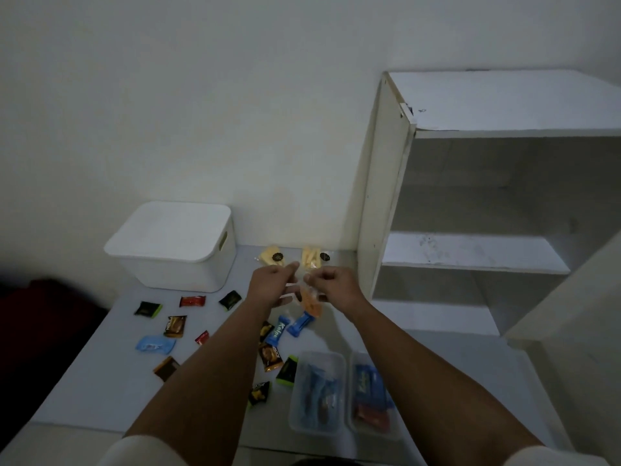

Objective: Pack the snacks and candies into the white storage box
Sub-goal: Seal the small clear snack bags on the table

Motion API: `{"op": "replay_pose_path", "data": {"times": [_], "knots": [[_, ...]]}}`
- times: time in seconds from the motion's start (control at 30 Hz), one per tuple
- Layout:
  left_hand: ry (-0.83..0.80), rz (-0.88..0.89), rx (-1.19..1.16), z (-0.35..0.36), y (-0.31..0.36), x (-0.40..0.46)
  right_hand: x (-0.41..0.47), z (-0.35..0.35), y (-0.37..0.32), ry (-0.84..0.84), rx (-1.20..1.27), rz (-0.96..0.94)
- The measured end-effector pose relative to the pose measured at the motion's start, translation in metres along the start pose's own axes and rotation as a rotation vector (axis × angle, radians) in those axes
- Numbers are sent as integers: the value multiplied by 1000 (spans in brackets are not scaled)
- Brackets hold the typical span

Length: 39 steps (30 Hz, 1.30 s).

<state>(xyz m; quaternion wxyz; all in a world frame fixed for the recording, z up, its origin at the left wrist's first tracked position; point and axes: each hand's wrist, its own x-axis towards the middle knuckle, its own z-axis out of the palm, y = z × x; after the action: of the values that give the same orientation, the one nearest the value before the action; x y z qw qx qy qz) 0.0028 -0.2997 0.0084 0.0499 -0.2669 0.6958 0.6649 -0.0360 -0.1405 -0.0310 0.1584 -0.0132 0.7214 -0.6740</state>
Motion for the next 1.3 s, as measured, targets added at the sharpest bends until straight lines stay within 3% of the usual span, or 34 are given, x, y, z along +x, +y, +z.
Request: {"op": "replay_pose_path", "data": {"times": [0.13, 0.47, 0.67, 1.03, 1.3], "knots": [[-2, -53, -146, 2, -6, 1, -3, 10, 5, -32, -15, -33], [44, -69, -231, -9, -16, 3, -1, 27, 6, -72, -119, -93], [-38, -19, -137, -31, -17, 5, 3, 41, -4, -89, -106, -49], [-178, 42, 237, -71, -17, 40, 16, 75, -10, -164, -153, 52], [-415, 110, 450, -100, -2, 75, 28, 114, -12, -47, -91, 101]]}}
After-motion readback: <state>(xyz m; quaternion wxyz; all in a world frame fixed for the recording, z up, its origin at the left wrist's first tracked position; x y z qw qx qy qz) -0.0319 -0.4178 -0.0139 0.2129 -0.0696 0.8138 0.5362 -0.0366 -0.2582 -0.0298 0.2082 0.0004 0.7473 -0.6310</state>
